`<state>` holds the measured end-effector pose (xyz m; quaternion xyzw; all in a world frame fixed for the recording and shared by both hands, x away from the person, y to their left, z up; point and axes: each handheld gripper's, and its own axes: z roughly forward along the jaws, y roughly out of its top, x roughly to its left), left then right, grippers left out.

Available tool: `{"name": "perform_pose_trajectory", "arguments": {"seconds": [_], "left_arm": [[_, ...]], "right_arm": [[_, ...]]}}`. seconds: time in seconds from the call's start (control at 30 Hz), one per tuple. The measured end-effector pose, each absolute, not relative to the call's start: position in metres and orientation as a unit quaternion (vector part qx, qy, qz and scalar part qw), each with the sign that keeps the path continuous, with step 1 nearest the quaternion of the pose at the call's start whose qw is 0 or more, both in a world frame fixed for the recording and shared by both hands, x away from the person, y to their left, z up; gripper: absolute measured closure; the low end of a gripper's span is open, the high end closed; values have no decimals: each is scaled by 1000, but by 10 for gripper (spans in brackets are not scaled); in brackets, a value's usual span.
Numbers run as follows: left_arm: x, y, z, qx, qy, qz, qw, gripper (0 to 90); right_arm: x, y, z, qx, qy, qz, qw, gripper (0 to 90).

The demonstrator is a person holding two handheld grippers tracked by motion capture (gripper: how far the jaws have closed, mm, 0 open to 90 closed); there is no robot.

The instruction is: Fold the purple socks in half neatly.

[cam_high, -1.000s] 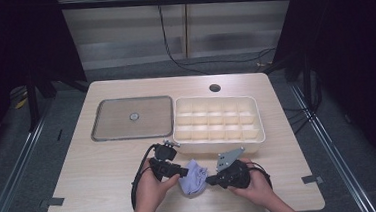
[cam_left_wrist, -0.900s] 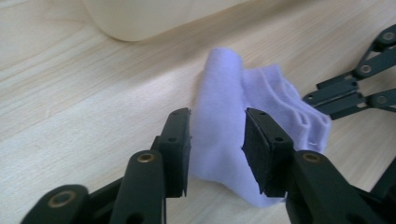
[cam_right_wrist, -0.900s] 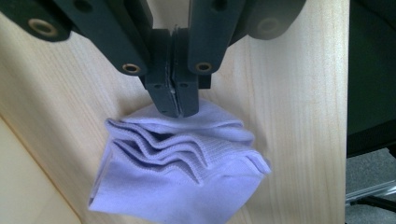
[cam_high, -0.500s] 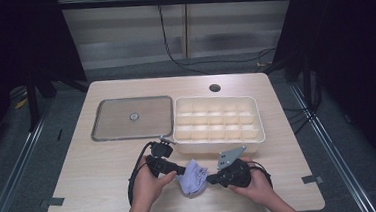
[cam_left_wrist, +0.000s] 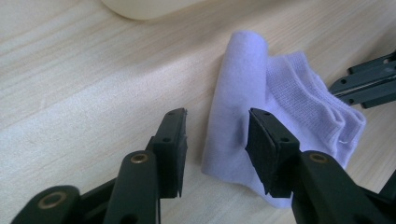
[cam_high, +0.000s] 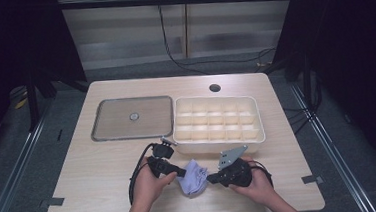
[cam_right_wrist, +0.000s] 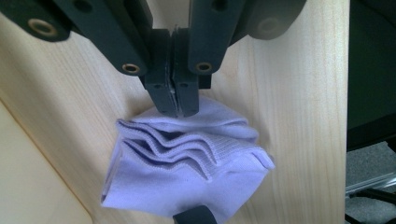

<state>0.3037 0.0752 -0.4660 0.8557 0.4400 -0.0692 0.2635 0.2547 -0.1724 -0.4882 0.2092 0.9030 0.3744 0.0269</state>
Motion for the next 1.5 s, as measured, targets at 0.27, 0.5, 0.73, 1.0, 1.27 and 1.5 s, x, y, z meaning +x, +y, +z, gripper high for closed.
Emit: {"name": "perform_pose_trajectory", "arguments": {"seconds": [0.27,0.5,0.73,1.0,1.27,1.5], "left_arm": [[301,74,-468,855,443,-79,258,643],[297,73,-467,857,442,-83,254,709],[296,73,-465,856,441,-88,254,758],[294,70,-458,859,437,-84,253,807],[292,66,-453,861,432,-77,256,824],[290,63,-448,863,428,-70,259,824]], "right_arm": [[254,-174,-487,210,901,380,23,884],[252,-172,-487,207,902,379,21,883],[251,-174,-487,207,902,379,24,883],[251,-171,-488,206,903,377,20,884],[253,-168,-490,202,904,375,24,884],[252,-168,-490,204,906,371,24,884]]}}
